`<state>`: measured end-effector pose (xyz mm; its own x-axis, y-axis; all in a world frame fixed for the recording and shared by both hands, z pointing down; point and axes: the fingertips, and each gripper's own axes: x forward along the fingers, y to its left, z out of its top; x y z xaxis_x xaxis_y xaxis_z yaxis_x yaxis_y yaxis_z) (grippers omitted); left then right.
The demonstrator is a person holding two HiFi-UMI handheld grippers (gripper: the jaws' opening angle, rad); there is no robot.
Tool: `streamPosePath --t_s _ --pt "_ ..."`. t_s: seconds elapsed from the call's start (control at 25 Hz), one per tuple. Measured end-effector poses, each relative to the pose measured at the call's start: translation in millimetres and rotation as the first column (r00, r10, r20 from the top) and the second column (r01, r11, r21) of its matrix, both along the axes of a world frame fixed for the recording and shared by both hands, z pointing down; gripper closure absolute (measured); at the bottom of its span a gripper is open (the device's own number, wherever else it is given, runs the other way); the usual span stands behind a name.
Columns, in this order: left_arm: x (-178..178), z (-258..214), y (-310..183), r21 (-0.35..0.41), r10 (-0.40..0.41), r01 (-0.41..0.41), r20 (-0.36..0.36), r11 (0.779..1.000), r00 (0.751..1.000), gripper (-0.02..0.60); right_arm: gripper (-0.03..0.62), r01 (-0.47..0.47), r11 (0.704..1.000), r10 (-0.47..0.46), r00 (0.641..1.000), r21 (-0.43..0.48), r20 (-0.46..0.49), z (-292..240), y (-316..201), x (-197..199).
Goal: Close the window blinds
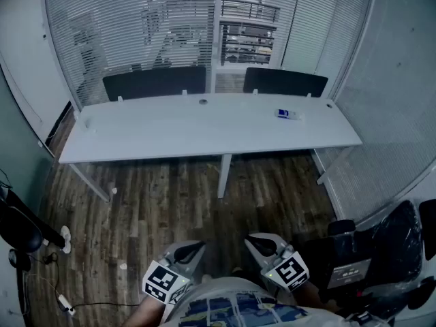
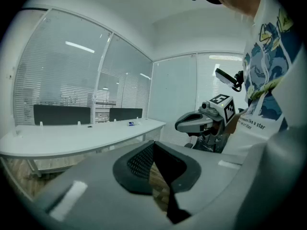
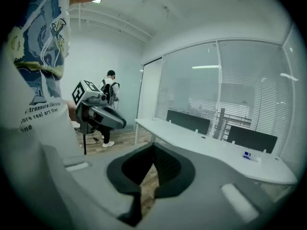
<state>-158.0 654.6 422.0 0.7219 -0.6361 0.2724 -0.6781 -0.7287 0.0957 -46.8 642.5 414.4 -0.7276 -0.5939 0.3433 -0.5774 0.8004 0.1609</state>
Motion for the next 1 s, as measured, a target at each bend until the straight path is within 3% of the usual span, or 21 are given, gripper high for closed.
streamPosePath --t_s 0.68,1.0 --pt "-9.0 5.9 -11.7 0.014 -0.001 0.001 -0.004 1.0 1.0 0.577 0.591 -0.008 0.998 0.008 1.0 -0.059 0.005 7.6 -6.9 -8.9" --pt "3.4 8.6 -50.8 0.02 0.009 -0.009 -0.001 1.0 1.0 0.577 0.582 -0.044 0.995 0.045 0.999 -0.095 0.013 16.4 -39.9 5.2"
